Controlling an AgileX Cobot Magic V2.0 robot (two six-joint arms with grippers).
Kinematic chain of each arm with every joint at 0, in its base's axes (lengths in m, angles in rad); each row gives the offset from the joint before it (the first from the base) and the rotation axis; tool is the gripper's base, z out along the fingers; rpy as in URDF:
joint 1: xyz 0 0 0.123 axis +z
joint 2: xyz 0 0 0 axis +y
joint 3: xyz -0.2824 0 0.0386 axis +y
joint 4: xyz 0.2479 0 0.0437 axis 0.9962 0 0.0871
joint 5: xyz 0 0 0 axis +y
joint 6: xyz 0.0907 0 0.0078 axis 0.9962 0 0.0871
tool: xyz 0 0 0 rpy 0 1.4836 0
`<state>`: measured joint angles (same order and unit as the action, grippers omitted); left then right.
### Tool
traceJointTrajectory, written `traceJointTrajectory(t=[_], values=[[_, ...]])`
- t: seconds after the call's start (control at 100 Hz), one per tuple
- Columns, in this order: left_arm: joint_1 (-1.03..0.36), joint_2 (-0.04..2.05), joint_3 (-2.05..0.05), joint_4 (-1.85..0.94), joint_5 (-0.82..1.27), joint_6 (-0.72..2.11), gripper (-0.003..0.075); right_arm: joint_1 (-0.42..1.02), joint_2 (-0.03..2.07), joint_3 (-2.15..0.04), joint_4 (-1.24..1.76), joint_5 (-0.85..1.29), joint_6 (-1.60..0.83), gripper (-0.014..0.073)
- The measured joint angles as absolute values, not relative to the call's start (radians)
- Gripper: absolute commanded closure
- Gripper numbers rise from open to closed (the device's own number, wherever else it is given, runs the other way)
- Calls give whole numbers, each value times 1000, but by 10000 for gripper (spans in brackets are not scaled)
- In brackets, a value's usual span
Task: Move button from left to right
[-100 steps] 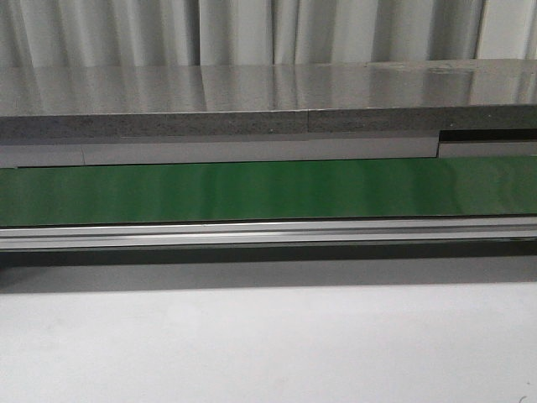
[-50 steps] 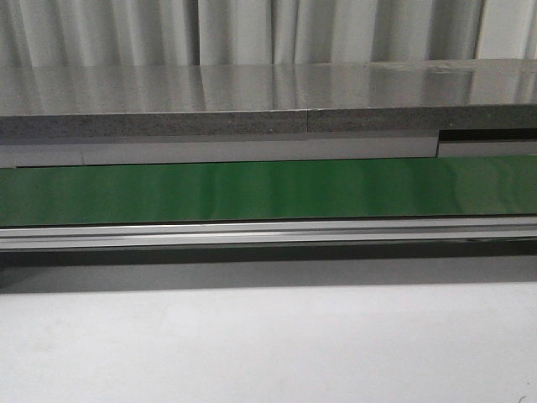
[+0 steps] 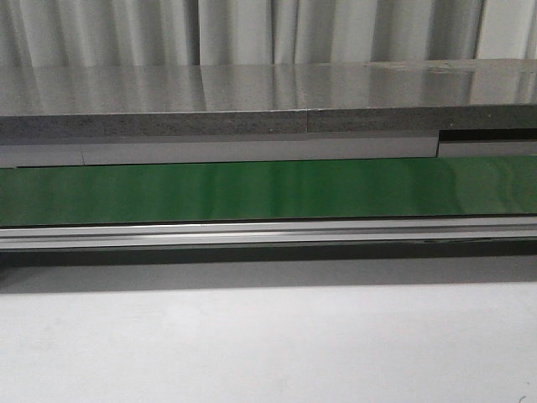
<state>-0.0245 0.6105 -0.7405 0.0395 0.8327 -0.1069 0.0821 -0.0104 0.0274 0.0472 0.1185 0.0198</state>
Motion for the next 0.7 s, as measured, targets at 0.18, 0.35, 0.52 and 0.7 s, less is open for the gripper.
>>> traceJointTrajectory(t=[0.18, 0.35, 0.52, 0.7], values=[[-24, 696, -754, 40, 856, -107, 741, 82, -10, 27, 47, 119, 20, 662], [-24, 733, -754, 40, 860, -107, 713, 82, -10, 27, 47, 119, 20, 662], [-24, 747, -754, 40, 889, -107, 417, 82, -10, 27, 47, 119, 20, 662], [-24, 751, -754, 39, 899, -107, 154, 82, -10, 27, 47, 119, 20, 662]])
